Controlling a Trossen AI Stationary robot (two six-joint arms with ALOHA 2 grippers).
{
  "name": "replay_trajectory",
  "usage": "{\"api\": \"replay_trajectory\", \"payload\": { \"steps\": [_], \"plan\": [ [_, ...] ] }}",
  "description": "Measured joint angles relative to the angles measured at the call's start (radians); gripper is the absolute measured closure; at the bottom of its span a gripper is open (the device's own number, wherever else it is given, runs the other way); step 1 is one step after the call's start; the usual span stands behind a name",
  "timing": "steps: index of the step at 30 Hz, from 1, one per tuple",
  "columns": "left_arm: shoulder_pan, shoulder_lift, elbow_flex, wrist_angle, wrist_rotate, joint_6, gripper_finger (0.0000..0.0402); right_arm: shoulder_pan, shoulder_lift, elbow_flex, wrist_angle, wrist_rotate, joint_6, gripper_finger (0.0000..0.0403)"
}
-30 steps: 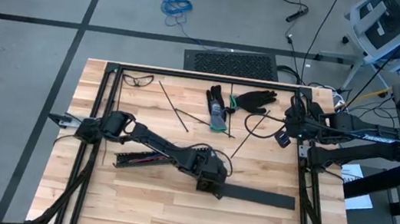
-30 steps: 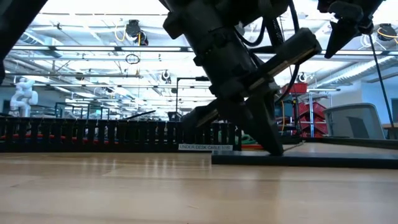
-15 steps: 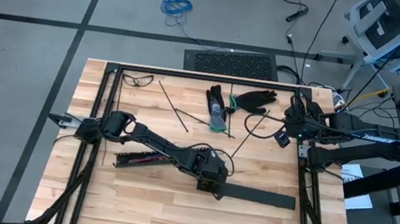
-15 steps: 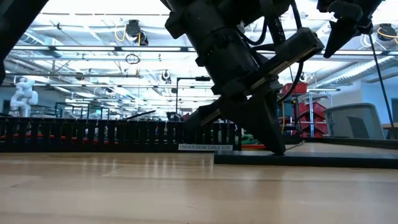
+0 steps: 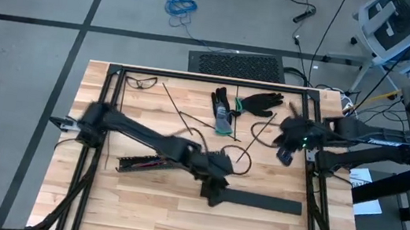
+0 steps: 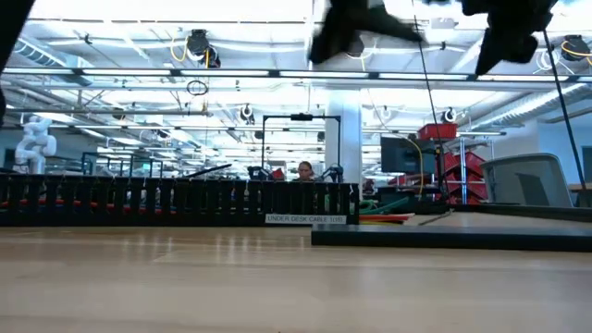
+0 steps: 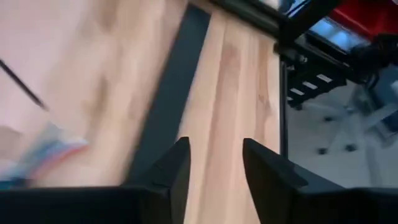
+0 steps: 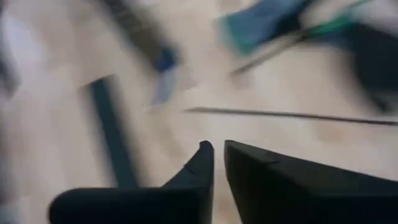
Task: Ziptie cables
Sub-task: Close the black cable duct
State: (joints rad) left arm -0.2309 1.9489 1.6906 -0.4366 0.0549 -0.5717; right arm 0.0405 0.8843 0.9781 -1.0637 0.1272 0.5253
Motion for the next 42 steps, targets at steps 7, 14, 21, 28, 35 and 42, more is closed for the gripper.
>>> {"api": "replay_trajectory", "payload": {
  "steps": [7,14,21,28,35,42],
  "plan": [
    [-0.055,-0.300,0.000,-0.233,-0.391,0.250,0.0244,0.262,0.143,-0.209,0.532,-0.106,0.076,0.0296],
    [-0.112,-0.536,0.002,-0.485,-0.743,0.350,0.0244,0.455,0.419,-0.209,0.781,-0.106,0.172,0.0213],
    [-0.086,-0.664,0.002,-0.684,-0.789,0.352,0.0244,0.461,0.746,0.031,0.674,-0.098,0.065,0.0135],
    [-0.081,-0.702,0.001,-0.764,-0.787,0.403,0.0244,0.367,1.016,0.358,0.328,-0.094,-0.037,0.0075],
    [-0.081,-0.708,0.001,-0.763,-0.769,0.429,0.0244,0.311,1.077,0.451,0.278,-0.092,-0.080,0.0058],
    [-0.081,-0.708,0.001,-0.763,-0.767,0.421,0.0244,0.321,1.082,0.448,0.281,-0.079,-0.099,0.0057]
  ]
}}
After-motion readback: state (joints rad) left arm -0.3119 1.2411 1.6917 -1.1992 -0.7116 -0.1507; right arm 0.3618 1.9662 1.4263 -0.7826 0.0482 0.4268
